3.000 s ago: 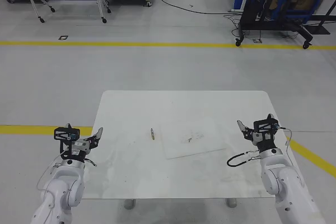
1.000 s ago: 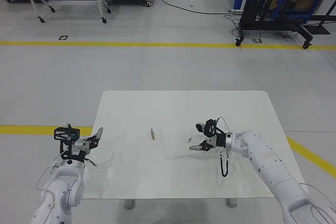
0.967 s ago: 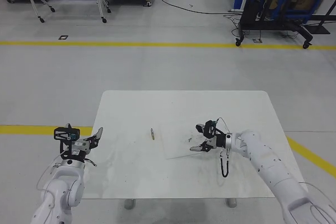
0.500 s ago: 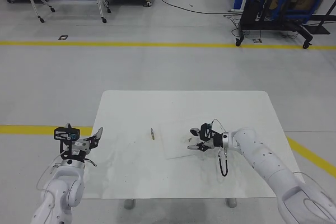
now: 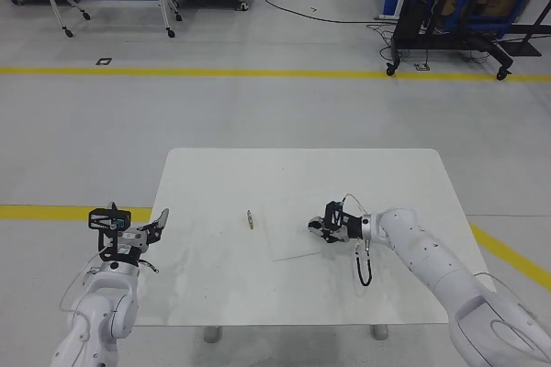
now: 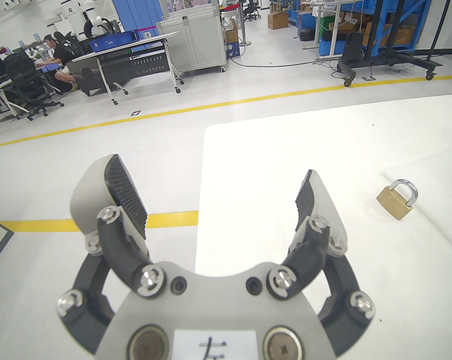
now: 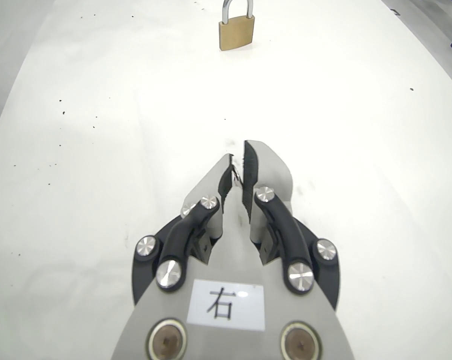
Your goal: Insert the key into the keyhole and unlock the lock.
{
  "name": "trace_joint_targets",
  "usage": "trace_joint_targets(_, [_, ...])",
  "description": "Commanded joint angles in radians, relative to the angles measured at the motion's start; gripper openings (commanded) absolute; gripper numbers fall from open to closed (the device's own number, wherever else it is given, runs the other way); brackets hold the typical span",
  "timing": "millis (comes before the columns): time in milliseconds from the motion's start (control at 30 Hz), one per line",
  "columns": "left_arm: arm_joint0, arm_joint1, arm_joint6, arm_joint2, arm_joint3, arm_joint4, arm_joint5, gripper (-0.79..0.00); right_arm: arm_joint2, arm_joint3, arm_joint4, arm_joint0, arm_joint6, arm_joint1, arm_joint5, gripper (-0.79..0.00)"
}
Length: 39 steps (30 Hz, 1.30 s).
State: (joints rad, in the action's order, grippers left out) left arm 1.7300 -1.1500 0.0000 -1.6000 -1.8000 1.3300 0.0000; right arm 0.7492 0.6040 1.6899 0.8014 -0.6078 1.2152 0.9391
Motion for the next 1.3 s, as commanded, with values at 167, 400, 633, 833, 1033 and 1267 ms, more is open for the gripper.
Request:
trace_joint_targets(167, [0.0,0.0,0.0,0.0,0.0,0.0,0.0,0.0,-0.003,-0.006,0.026,-0.008,-0.034,-0.009,-0.019,-0.785])
trace_joint_targets(400, [0.0,0.0,0.0,0.0,0.0,0.0,0.0,0.0,0.012,0.02,0.037,0.005,-0.072,-0.029,-0.046,-0.785])
trace_joint_targets(633, [0.0,0.0,0.0,0.0,0.0,0.0,0.0,0.0,0.041,0.074,0.038,0.033,-0.063,-0.056,-0.057,-0.785])
trace_joint_targets(833, [0.0,0.0,0.0,0.0,0.0,0.0,0.0,0.0,0.055,0.077,0.011,0.04,-0.043,-0.059,-0.051,-0.785])
trace_joint_targets(1033, [0.002,0.0,-0.003,0.007,-0.006,-0.003,-0.016,0.0,0.055,0.077,0.011,0.04,-0.043,-0.059,-0.051,-0.785])
trace_joint_targets(1267, [-0.06,-0.001,-0.208,0.111,-0.072,-0.062,-0.218,0.0,0.055,0.077,0.011,0.04,-0.043,-0.059,-0.051,-0.785])
